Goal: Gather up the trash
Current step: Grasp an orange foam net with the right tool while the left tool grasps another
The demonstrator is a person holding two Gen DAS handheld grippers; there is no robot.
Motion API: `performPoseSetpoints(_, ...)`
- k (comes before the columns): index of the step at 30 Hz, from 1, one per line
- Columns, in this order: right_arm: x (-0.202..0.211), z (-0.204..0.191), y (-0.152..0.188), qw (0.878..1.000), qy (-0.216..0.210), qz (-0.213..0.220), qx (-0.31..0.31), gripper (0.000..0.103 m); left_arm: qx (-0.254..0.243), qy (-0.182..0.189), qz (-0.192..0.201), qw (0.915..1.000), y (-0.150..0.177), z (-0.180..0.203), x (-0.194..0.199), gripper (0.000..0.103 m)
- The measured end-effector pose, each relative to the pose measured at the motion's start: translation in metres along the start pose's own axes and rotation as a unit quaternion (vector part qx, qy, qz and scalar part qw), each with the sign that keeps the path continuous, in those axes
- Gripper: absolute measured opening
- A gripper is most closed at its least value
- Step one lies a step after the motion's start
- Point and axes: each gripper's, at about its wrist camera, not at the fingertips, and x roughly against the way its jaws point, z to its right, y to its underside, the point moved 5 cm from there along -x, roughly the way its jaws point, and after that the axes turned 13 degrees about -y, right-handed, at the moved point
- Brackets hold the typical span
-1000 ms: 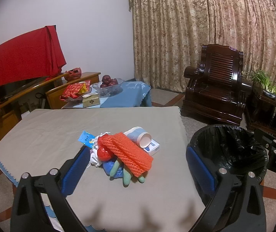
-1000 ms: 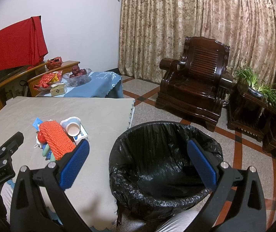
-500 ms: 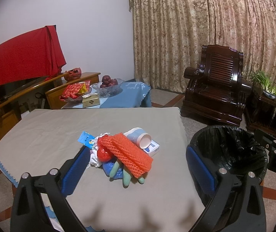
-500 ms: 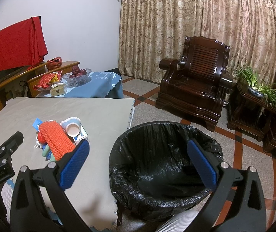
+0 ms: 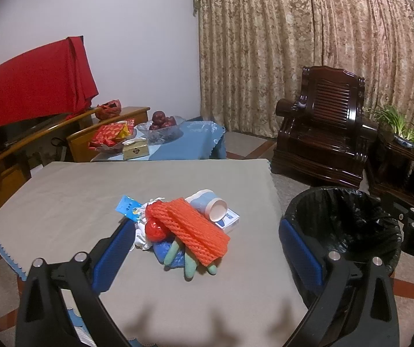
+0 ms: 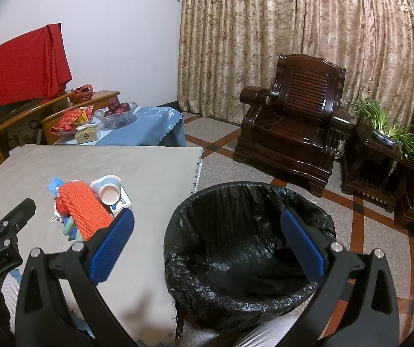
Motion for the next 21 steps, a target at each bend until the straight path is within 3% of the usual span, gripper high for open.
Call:
performPoseSetpoints(13, -0.029, -0.009, 0.004, 1.0, -0.021, -0.015, 0.0, 0.098, 0.01, 0.007, -0.01, 0.9999, 0.007, -0.018, -0.025, 0.097)
performPoseSetpoints(16, -0.043, -0.022, -0.001, 0.999, -0.043, -0.019, 0.005, 0.098, 0.024, -0.008, -0.015, 0.9996, 0.011, -0.04, -0.038, 0.097)
performPoseSetpoints(21, -0.076, -0.054, -0.004, 0.996, -0.078, -0.027, 0.024, 0.098, 0.038, -0.07, -0.029, 0.9964, 0.023, -0.085, -0.068, 0.097)
